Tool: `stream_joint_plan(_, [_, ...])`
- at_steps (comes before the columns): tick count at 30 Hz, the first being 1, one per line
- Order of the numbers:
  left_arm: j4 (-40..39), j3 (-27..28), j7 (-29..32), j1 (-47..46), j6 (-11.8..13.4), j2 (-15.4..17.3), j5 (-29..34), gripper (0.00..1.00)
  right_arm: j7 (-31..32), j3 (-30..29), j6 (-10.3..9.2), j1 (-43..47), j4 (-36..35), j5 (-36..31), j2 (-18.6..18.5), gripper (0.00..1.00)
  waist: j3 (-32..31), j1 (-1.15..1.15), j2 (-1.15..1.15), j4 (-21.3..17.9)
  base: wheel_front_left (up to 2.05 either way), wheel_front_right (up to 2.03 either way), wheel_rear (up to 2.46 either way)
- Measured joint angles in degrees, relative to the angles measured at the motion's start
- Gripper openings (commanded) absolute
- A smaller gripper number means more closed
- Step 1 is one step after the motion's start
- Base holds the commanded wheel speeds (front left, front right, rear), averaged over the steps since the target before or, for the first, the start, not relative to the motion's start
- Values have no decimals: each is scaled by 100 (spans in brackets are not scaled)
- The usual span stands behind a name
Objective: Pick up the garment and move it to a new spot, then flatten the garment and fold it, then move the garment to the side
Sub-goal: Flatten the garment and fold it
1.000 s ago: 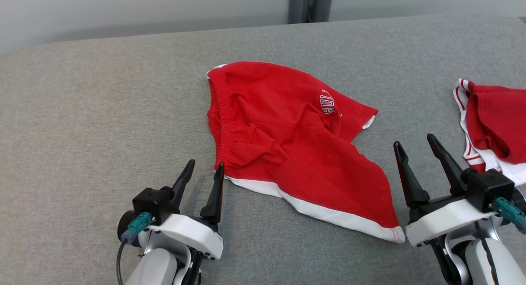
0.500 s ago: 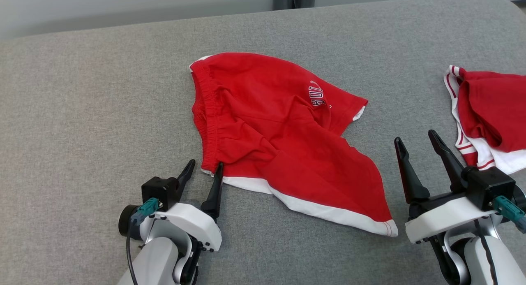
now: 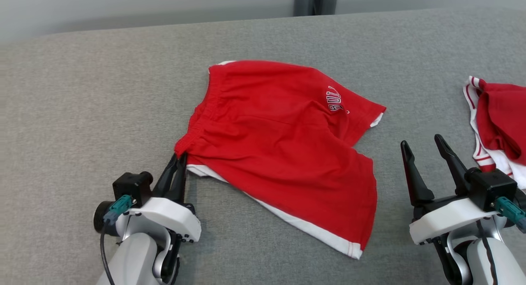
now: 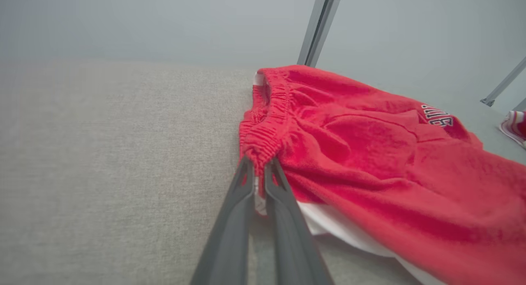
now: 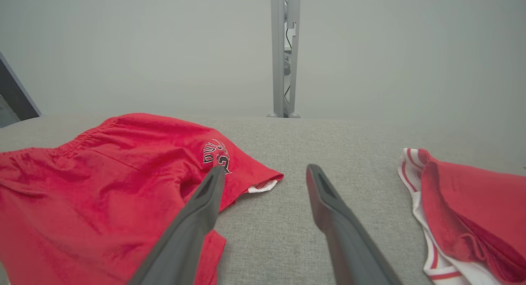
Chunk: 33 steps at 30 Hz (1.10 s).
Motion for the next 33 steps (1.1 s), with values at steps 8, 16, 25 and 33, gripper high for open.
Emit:
stream_joint_plan(8, [9, 236, 0, 220, 67, 80, 55, 0, 21, 7, 0, 18, 136, -51, 45, 100, -156, 0, 0, 299, 0, 0, 0])
stream_joint_plan(16, [220, 222, 0, 270, 92, 45, 81, 100, 70, 21, 0, 18, 185, -60, 55, 100, -254, 0, 0, 408, 0, 0, 0])
stream_joint_plan(25, [-866, 537, -1, 504, 63, -38, 330, 100, 49, 73, -1, 90, 157, -40, 45, 100, -387, 0, 0, 398, 0, 0, 0])
stream_joint_plan(33, [-1276, 588, 0, 903, -30, -126, 453, 100, 19, 10, 0, 136, 166, 49, 81, 100, -405, 0, 0, 438, 0, 0, 0])
